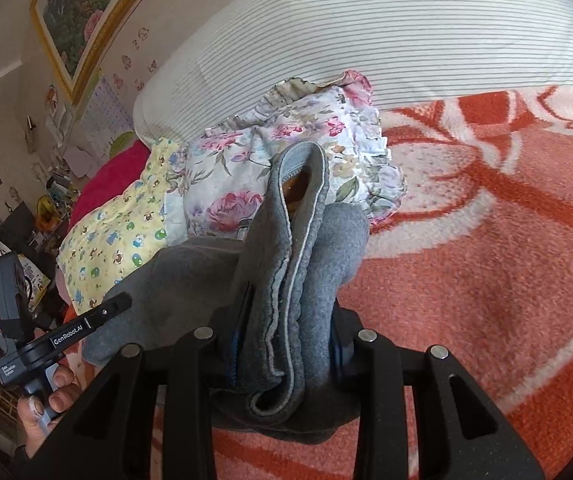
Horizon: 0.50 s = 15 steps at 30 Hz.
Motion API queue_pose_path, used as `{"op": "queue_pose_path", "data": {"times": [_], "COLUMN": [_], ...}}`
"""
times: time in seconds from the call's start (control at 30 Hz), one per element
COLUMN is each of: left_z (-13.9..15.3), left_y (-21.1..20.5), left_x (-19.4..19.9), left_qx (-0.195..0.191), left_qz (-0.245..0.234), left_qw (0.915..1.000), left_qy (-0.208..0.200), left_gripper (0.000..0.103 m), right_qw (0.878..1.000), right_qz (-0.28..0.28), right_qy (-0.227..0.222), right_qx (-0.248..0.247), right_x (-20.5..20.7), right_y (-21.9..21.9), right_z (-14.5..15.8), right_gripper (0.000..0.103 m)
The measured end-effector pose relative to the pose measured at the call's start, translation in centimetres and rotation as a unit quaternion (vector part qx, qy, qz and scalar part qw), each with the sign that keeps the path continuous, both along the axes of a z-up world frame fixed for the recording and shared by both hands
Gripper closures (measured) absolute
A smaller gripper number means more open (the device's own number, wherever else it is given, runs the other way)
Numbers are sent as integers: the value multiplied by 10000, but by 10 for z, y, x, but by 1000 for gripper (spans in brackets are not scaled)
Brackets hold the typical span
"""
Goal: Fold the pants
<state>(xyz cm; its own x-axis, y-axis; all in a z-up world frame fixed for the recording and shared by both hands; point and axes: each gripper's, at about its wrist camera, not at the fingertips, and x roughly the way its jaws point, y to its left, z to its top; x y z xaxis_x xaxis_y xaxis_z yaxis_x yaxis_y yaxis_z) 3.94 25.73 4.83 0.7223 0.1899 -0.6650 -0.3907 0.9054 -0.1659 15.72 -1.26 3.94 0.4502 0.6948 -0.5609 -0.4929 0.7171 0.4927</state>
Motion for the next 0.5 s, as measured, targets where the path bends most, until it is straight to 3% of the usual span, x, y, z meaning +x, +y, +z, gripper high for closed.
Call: {"op": "queue_pose_path", "data": {"times": [0.17,0.37,0.5], "left_z": [-4,-36,-49], "left_y": [16,29,29], "left_x": [17,14,3], "left_qx": [157,-25,-20], "left_qz": [59,126,53], "left_qw": [9999,9995,9992], "left_qy": [13,275,385], "left_gripper": [91,91,91], "right_qw": [9999,9984,9955], "right_qz": [-13,128,140], "right_qy": [70,551,902], "right_qx": [148,-86,-241], "right_x": [27,48,55], "right_y": [20,30,25], "right_z": [-11,-41,-61], "right_gripper": [68,68,59]}}
